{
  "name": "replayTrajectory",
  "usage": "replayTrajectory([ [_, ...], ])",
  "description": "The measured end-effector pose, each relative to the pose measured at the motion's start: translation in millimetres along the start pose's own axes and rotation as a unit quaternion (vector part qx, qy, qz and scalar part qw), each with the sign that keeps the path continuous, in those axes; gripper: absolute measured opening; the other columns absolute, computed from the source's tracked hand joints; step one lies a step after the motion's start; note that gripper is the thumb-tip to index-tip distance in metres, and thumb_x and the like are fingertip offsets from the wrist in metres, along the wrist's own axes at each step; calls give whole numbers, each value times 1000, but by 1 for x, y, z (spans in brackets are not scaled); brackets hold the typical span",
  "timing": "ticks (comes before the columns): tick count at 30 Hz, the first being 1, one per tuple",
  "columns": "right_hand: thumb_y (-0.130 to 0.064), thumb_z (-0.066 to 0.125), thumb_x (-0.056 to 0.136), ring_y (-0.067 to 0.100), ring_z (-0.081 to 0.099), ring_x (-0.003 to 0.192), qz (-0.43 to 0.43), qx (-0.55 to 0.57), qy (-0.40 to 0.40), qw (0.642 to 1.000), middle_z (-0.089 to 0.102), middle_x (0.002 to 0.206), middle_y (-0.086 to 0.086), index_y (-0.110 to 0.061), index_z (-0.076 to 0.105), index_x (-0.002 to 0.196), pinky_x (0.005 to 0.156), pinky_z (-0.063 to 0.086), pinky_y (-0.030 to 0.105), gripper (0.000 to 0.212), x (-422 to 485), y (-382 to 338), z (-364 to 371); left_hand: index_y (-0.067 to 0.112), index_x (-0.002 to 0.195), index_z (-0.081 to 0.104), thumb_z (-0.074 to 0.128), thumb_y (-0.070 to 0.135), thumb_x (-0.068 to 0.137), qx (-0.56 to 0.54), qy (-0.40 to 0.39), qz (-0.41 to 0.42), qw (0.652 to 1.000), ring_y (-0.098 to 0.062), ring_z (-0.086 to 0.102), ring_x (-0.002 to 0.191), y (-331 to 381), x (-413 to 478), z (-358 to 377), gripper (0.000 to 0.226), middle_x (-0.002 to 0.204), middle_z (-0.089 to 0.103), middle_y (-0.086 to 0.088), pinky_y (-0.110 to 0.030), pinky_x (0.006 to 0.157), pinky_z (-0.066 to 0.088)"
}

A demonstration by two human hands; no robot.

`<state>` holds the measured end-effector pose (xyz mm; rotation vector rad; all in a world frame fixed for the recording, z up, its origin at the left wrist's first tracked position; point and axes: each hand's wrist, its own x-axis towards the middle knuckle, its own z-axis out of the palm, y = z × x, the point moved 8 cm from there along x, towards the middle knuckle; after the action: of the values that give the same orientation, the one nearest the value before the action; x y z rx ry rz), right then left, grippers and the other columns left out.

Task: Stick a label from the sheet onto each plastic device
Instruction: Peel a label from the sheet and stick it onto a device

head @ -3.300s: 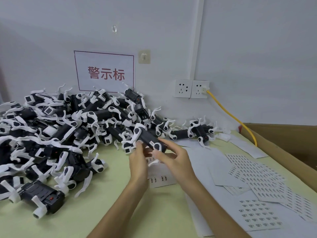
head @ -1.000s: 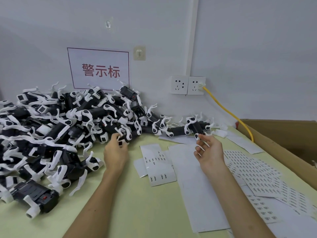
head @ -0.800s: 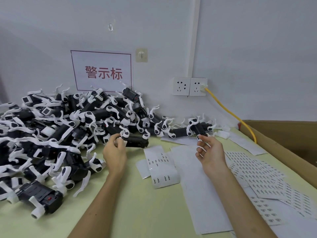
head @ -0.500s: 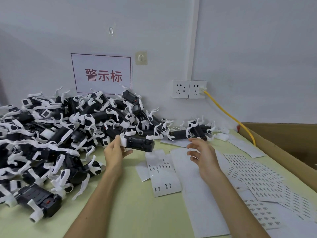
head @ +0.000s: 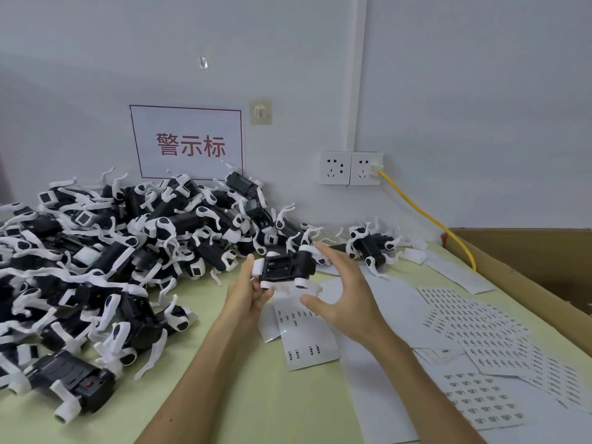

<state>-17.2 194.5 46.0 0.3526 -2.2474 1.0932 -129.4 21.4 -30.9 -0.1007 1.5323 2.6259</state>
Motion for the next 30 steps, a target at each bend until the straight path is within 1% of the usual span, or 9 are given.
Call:
replayTrajectory([
  [5,-36,79,80,-5,51,104,50,2,32,998,49,122,-38,-41,50,139,84,36,3,66,0,13,-5,15,88,65,56,48,100,-33,-74,-39,996,-1,37,32,-2,-12,15,36,47,50,8,-13,33,34],
  [9,-43,72,76,2,60,70,207,158,-6,965,63,118,-11,-36,60,122,66,45,14,49,0,38,0,13,87,61,54,48,98,-77,-113,-58,989,-1,26,33,1,-12,19,37,53,50,4,-12,29,15],
  [13,-25,75,86,17,68,69,296,300,11,907,67,104,3,-23,69,106,59,54,27,21,-4,51,1,6,91,67,55,41,98,-88,-136,-56,985,-5,36,35,1,-10,18,37,60,56,-3,-14,31,29],
  [15,-26,77,85,18,71,69,317,319,45,892,67,104,2,-21,69,108,58,56,29,25,-6,56,-4,8,82,67,60,43,90,-95,-161,-37,982,-8,41,40,5,-11,18,37,66,60,-5,-16,36,36],
  [18,-30,76,86,16,72,68,342,317,80,881,64,112,4,-18,65,116,59,58,29,34,-10,62,-8,12,65,71,71,56,80,-75,-292,-54,952,-12,47,47,6,-22,33,46,81,72,-9,-19,43,41],
  [20,-32,74,88,12,71,64,345,326,100,874,62,112,2,-16,61,121,60,59,29,39,-12,60,-8,14,78,80,80,64,72,-10,-399,-88,913,-14,57,55,1,-39,47,50,97,77,-11,-21,50,48],
  [22,-35,72,90,9,71,65,337,342,105,871,63,107,-2,-17,57,121,63,60,29,39,-11,55,-4,18,106,80,71,73,77,88,-466,-90,876,-13,60,66,-5,-53,59,62,114,75,-8,-22,60,50],
  [25,-39,70,90,8,69,83,308,339,89,884,64,106,-6,-21,58,116,78,55,26,34,-8,45,3,22,126,72,62,82,76,213,-420,-83,878,-13,56,72,-16,-52,65,78,112,70,-2,-22,66,47],
  [30,-35,72,90,-7,63,98,219,252,26,942,68,110,-14,-26,58,114,79,45,9,29,-4,29,17,17,114,71,48,71,86,167,-286,-31,943,-13,62,87,-2,-34,58,65,112,70,0,-27,75,48],
])
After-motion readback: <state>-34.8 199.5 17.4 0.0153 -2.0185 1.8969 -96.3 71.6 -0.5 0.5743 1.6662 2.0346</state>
